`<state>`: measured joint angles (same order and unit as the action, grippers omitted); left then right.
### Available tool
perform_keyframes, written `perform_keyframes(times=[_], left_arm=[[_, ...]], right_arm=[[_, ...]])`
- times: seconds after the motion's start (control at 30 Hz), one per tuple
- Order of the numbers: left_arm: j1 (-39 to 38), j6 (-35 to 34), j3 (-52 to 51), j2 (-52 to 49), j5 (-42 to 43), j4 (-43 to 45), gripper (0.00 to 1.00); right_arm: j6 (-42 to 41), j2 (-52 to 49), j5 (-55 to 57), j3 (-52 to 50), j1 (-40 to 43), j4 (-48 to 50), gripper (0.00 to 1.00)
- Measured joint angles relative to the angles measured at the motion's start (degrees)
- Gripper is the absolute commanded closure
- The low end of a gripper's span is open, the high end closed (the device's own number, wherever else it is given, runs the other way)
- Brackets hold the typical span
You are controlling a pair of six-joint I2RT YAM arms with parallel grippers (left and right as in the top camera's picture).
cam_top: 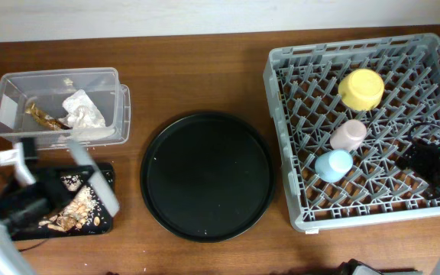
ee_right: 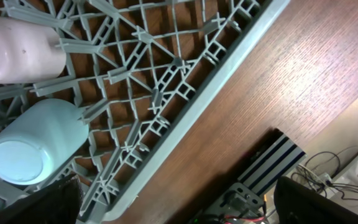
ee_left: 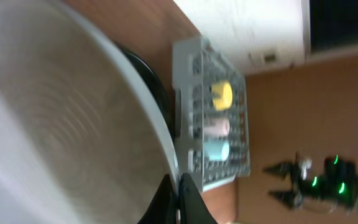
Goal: Sort waste into correct bins and load items into the dishwasher rack
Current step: 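Return the empty plate to the round black tray and release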
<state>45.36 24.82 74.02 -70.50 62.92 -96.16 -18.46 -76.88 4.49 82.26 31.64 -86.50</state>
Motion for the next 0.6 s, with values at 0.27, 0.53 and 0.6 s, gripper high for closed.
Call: perform_keyframes(times=[0.27, 0.53, 0.6], left_arm=[[-26.29, -19.78, -0.11, 4.68, -10.91, 15.26, 0.99], [-62.05, -44.17, -0.09, 2.69, -36.24, 30.25, 0.99], [-69.18, -49.27, -0.09, -0.96, -43.39, 31.80, 0.99]], right_arm=[[0.02, 0.00, 0.04, 0.00, 0.00, -0.04, 0.01], [0.00, 0.00, 0.04, -0.04, 0.00, -0.07, 0.01], [0.00, 0.00, 0.07, -0.04, 0.00, -0.11, 0.01]])
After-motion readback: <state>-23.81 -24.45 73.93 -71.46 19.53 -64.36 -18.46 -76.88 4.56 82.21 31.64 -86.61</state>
